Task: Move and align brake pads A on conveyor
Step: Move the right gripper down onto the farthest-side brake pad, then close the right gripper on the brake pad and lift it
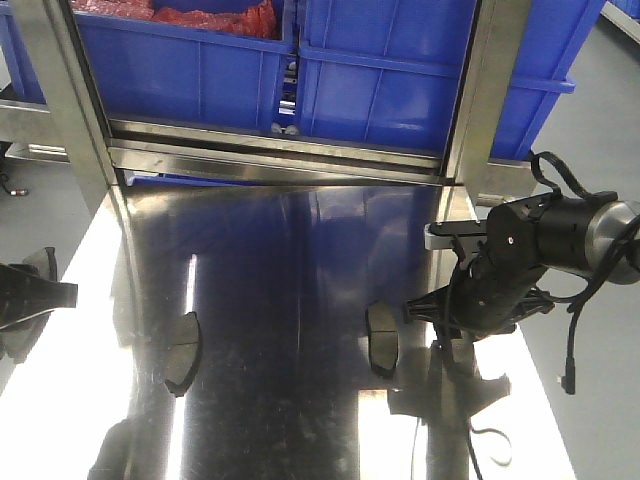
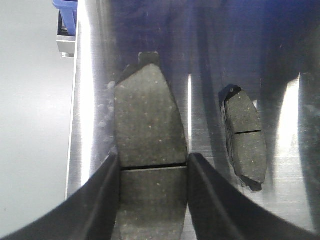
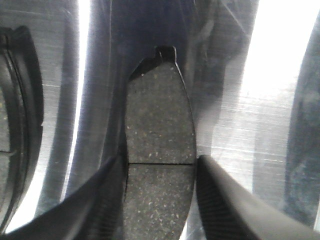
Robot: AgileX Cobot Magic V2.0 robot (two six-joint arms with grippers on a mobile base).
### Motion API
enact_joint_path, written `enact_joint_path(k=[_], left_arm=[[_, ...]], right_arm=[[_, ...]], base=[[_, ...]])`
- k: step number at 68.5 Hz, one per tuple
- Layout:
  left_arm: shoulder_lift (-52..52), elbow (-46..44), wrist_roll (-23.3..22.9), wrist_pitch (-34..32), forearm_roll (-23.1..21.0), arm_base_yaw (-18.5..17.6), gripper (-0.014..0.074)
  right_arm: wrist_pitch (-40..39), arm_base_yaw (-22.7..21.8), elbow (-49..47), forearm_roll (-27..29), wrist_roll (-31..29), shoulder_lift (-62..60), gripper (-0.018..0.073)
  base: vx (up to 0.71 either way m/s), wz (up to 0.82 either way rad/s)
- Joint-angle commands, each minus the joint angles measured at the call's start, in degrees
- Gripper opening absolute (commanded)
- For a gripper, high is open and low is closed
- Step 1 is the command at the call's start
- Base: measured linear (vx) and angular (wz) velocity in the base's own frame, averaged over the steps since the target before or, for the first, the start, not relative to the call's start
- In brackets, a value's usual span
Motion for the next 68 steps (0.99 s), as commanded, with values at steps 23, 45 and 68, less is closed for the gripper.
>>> enact_joint_path(k=[23, 45, 68], left_arm=[[-1.4, -1.6, -0.6, -3.4, 0.0, -0.3, 0.0076], [-1.4, -1.6, -0.6, -3.4, 0.0, -0.3, 0.0076], [-1.4, -1.6, -0.6, -3.4, 0.0, -0.3, 0.0076]], right_arm=[[-0.8, -0.2, -1.6, -0.6, -0.7, -2.3, 0.0112], [-2.3, -0.2, -1.5, -0.6, -0.7, -5.9, 0.0094], [-10.4, -0.2, 7.1, -0.7, 0.4, -17.7, 0.0094]], base=[[0.0, 0.0], [0.0, 0.0], [0.0, 0.0]])
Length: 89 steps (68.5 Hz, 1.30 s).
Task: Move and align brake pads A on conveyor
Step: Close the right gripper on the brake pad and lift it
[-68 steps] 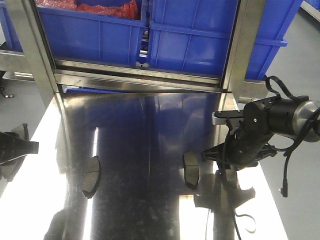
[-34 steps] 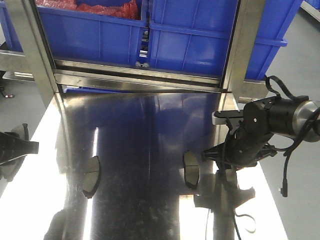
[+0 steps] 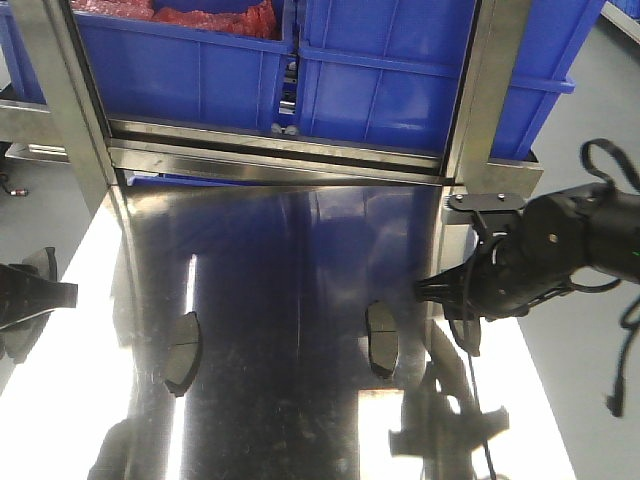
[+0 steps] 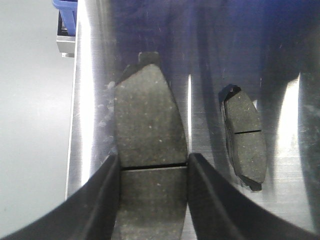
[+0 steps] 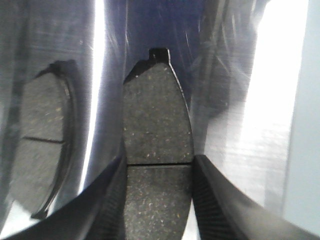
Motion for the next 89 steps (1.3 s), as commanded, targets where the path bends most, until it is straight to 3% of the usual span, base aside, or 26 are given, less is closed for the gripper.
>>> enact_joint_path(k=[1, 14, 54, 89], left_arm=[[-1.4, -1.6, -0.6, -3.4, 0.0, -0.3, 0.0076], [-1.4, -1.6, -0.6, -3.4, 0.0, -0.3, 0.0076], [-1.4, -1.6, -0.6, -3.4, 0.0, -0.3, 0.0076], [-1.4, -1.6, -0.6, -3.4, 0.0, -0.3, 0.0076]], right_arm=[[-5.1, -0.2, 1.4, -0.7, 0.0, -6.7, 0.0094], [-8.6, -0.2, 7.7, -3.5, 0.0, -16.4, 0.0095], [-15.2, -0.2, 19.8, -3.6, 0.0, -40.6, 0.0096], [-15.5, -0.2, 20.4, -3.5, 0.0, -46.2, 0.0096]], base=[[0.0, 0.0], [0.0, 0.0], [0.0, 0.0], [0.0, 0.0]])
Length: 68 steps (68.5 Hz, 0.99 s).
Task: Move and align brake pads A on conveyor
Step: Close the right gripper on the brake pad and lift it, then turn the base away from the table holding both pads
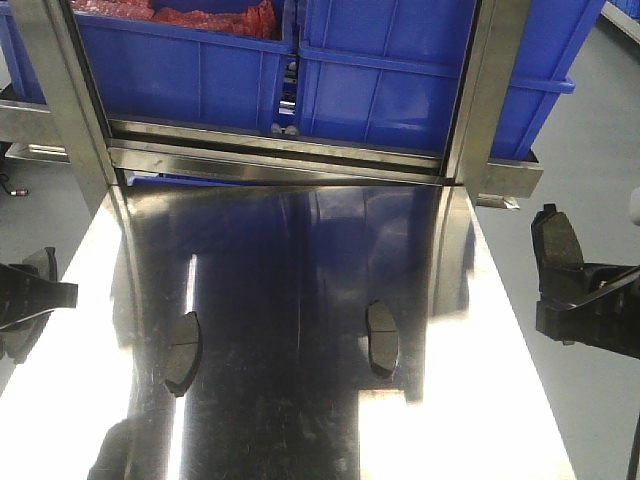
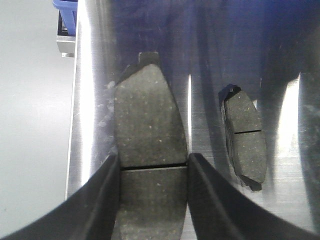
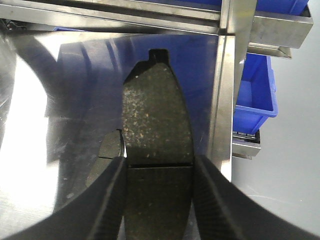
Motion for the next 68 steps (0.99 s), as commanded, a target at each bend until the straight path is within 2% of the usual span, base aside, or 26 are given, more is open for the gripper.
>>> enact_joint_path(k=[1, 68], left_arm=[[-1.4, -1.6, -0.6, -3.4, 0.0, -0.3, 0.0076], [-1.4, -1.6, -0.6, -3.4, 0.0, -0.3, 0.0076]], right_arm=[[-5.3, -0.2, -1.7, -0.7, -0.1, -0.6, 0.0096], [-5.4, -0.2, -1.7, -0.7, -0.1, -0.6, 0.0096]], base=[[0.0, 0.0], [0.0, 0.0]])
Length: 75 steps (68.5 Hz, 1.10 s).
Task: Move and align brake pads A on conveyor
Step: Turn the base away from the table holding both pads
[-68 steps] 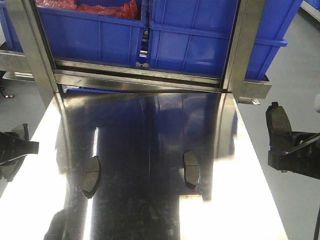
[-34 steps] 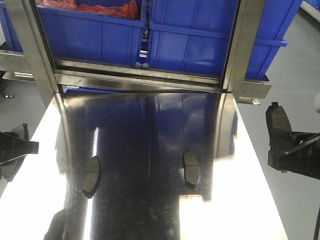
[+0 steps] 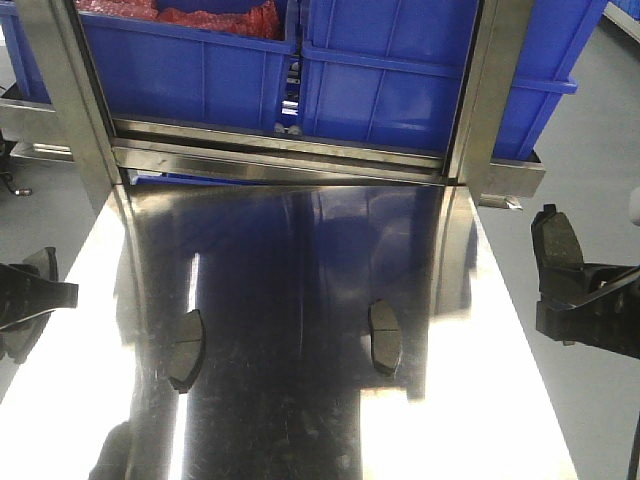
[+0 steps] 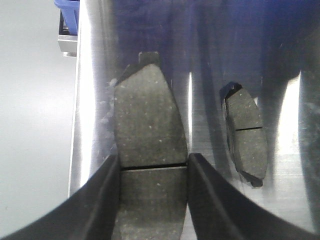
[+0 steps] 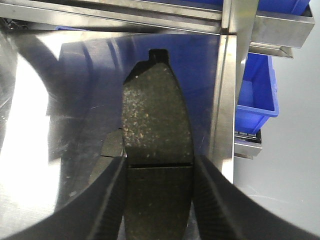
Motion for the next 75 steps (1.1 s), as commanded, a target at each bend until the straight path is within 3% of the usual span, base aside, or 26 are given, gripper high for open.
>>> enact_joint_path(k=[1, 24, 75], left_arm=[[-1.4, -1.6, -0.6, -3.4, 0.0, -0.3, 0.0076], [-1.4, -1.6, -0.6, -3.6, 0.0, -0.3, 0.0076], [-1.4, -1.6, -0.6, -3.6, 0.0, -0.3, 0.0076]], right_arm=[[-5.4, -0.2, -1.7, -0.7, -0.1, -0.6, 0.0096], [-5.4, -0.2, -1.7, -0.6, -0.1, -0.6, 0.0096], [-5.4, -0.2, -1.7, -0.6, -0.1, -0.6, 0.0096]], base=[[-0.02, 0.06], [-0.07, 0.19], [-0.11, 0.45]])
